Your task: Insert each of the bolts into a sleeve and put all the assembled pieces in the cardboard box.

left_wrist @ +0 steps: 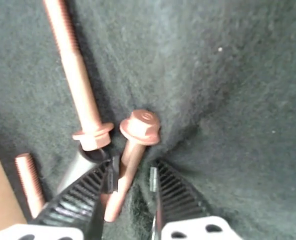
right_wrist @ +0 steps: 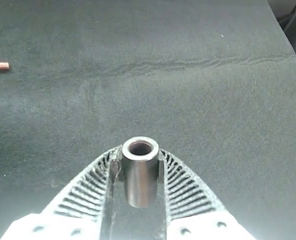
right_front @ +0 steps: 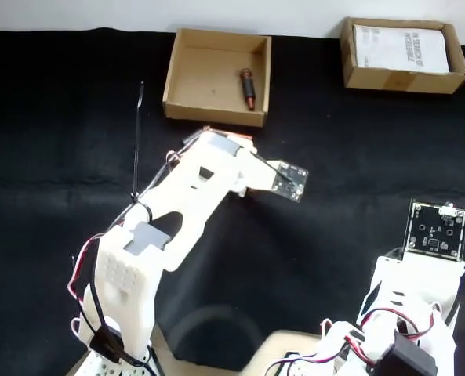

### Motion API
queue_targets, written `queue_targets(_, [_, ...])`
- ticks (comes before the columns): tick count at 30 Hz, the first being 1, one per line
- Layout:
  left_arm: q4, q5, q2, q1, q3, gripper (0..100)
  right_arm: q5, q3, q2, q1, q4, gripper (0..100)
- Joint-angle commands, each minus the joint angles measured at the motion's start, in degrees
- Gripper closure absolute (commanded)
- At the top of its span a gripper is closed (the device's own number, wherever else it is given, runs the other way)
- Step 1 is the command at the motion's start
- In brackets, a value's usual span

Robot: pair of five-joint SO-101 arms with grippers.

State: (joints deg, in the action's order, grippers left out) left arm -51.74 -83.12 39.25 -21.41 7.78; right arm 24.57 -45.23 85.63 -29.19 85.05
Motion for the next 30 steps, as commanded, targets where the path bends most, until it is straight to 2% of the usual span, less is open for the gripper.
queue_targets(1, [3.08, -23.21, 1.71, 0.04, 0.75, 99, 0.79, 0.13, 0.31, 0.04, -0.48, 99.0])
queue_targets(4, [-3.25, -23.21, -1.10, 0.48, 1.27, 99, 0.79, 0.13, 0.31, 0.04, -0.40, 99.0])
queue_targets(10, [-24.62, -23.21, -12.79, -0.48, 1.63, 99, 0.88, 0.13, 0.13, 0.31, -0.40, 99.0])
queue_targets(14, [-33.49, -23.21, -18.51, -1.54, 1.36, 99, 0.88, 0.13, 0.13, 0.40, 0.04, 99.0])
queue_targets(17, [-33.93, -23.12, -19.56, -2.07, 1.36, 99, 0.88, 0.13, 0.31, 0.40, 1.71, 99.0])
queue_targets(20, [-30.95, -22.95, -18.07, -2.07, 1.36, 99, 0.97, 0.13, 0.40, 0.13, 3.21, 99.0])
queue_targets(27, [-21.71, -13.10, -13.32, -3.12, 1.71, 99, 1.76, 0.22, 0.48, 0.04, 5.76, 99.0])
queue_targets(30, [-17.58, -9.05, -12.18, -3.12, 1.71, 95, 3.43, 0.22, 0.48, -0.04, 6.46, 99.0])
